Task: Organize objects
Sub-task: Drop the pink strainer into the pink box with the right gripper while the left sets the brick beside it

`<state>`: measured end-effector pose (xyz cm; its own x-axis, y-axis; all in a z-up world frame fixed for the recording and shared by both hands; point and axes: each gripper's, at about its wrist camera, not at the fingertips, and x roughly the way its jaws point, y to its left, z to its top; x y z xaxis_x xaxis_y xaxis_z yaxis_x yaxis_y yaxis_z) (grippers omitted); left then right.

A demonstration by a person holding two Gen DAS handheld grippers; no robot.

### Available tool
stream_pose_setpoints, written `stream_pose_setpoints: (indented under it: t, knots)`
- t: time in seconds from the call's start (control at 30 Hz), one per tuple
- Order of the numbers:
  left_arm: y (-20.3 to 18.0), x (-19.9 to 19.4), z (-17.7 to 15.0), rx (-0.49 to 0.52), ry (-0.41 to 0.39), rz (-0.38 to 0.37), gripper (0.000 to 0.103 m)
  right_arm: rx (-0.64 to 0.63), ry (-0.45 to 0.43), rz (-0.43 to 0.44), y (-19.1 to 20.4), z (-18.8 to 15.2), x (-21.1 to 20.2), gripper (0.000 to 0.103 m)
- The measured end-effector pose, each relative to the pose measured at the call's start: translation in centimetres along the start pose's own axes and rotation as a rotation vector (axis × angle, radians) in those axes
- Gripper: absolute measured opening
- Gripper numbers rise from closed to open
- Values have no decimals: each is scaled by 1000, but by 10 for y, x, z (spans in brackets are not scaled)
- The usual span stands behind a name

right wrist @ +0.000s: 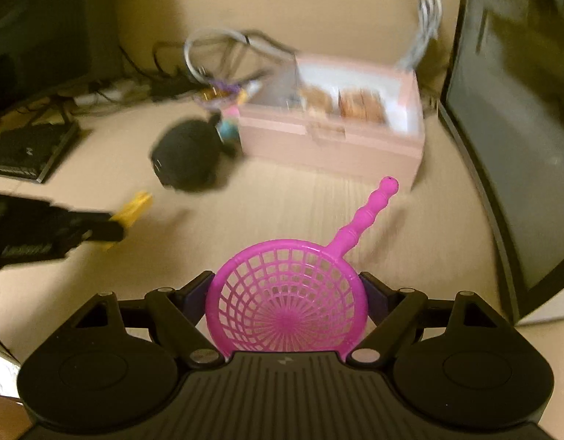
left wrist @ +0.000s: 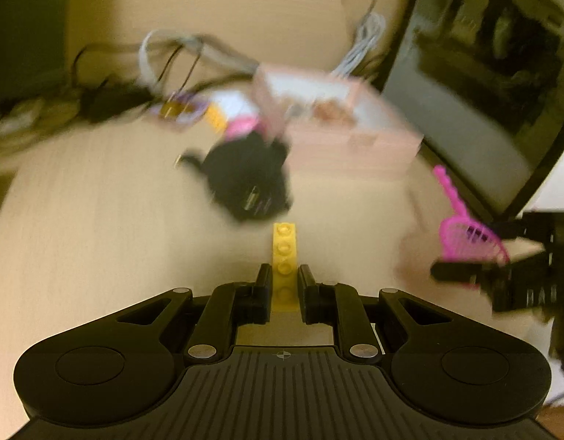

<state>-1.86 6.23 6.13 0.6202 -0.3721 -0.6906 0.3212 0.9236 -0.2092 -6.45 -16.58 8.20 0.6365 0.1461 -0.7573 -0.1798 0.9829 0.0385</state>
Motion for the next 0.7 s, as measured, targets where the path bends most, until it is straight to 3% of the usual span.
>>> stream_pose_setpoints:
  t: [0.27,0.4,0.5,0.6,0.7]
  knots:
    - [-44,29,114,175,-168,-82,17,-13,-112,-22,-9,13,-32,83]
    - [-53,75,156,136,-212,-106,18,-13,-119,-49,-16,10,-30,83]
    - [-61,131,163,155,-73,-61,20,-5,-119,-56,-25,7,-31,83]
    - [-62,143,156,137,-108,-27,20,-10,-122,-74,-36,6,-30,83]
    - [-54,119,149,46,-187,-62,20,-10,-129,-75,-48,13,-26,83]
